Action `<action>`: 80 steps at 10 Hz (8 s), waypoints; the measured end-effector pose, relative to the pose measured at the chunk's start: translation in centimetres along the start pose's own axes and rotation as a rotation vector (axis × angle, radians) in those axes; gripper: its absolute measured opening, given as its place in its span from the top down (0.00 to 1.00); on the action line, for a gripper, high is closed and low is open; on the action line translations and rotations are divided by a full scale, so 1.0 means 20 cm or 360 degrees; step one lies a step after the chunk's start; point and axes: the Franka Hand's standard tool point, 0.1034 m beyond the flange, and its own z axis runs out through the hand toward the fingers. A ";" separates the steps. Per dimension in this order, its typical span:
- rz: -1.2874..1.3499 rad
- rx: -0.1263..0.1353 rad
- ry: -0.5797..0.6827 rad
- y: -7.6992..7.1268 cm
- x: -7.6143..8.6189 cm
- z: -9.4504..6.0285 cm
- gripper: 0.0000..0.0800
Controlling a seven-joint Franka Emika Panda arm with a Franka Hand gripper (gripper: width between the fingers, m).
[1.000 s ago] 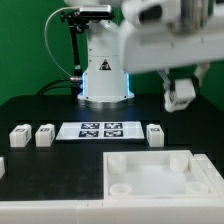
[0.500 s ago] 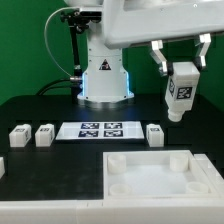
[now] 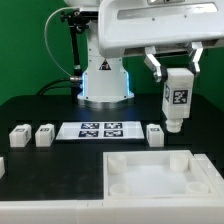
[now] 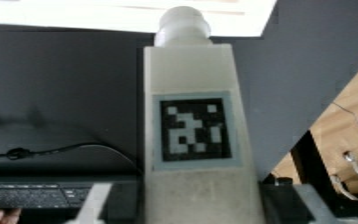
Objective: Assemble one leg
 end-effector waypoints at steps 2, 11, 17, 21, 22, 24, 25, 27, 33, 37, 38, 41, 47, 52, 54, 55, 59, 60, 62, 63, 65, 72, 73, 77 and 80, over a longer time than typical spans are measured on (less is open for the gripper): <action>0.0000 0.0028 0.0016 -0.06 -0.07 0.14 0.63; 0.0020 0.0045 0.0027 -0.08 -0.09 0.33 0.63; 0.0004 0.0047 0.0025 -0.09 -0.12 0.30 0.63; 0.0003 0.0047 0.0030 -0.10 -0.13 0.31 0.63; 0.0004 0.0047 0.0027 -0.10 -0.13 0.32 0.63; 0.0007 0.0044 0.0012 -0.08 -0.15 0.33 0.63; 0.0009 0.0044 0.0000 -0.08 -0.17 0.35 0.63; 0.0012 0.0044 -0.0012 -0.08 -0.19 0.37 0.63; 0.0006 0.0044 -0.0015 -0.08 -0.19 0.37 0.21; 0.0010 0.0045 -0.0028 -0.08 -0.20 0.37 0.19; 0.0094 0.0050 -0.0112 -0.10 -0.16 0.35 0.19; 0.0227 0.0080 -0.0244 -0.14 -0.06 0.34 0.19; 0.0243 0.0184 -0.1075 -0.07 -0.22 0.37 0.19; 0.0495 0.0107 -0.1135 -0.10 -0.23 0.43 0.45; 0.0832 -0.0020 -0.1149 -0.10 -0.23 0.43 0.63; 0.0962 -0.0069 -0.1152 -0.11 -0.23 0.43 0.63; 0.2157 -0.0385 -0.0958 -0.11 -0.20 0.47 0.63; 0.2520 -0.0450 -0.0919 -0.11 -0.19 0.47 0.63; 0.2545 -0.0448 -0.0922 -0.12 -0.19 0.47 0.63; 0.2492 -0.0431 -0.0926 -0.12 -0.19 0.47 0.63; 0.2000 -0.0334 -0.1039 -0.13 -0.22 0.45 0.33; 0.0433 -0.0016 -0.0991 -0.12 -0.19 0.47 0.19; 0.0422 -0.0010 -0.0980 -0.12 -0.19 0.47 0.19; 0.0848 -0.0141 -0.0990 -0.11 -0.20 0.48 0.63; 0.1594 -0.0286 -0.0959 -0.09 -0.19 0.48 0.63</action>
Offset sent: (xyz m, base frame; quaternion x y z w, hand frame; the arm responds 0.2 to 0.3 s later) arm 0.0135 0.0042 -0.0201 -0.0116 0.0316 0.0123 0.9994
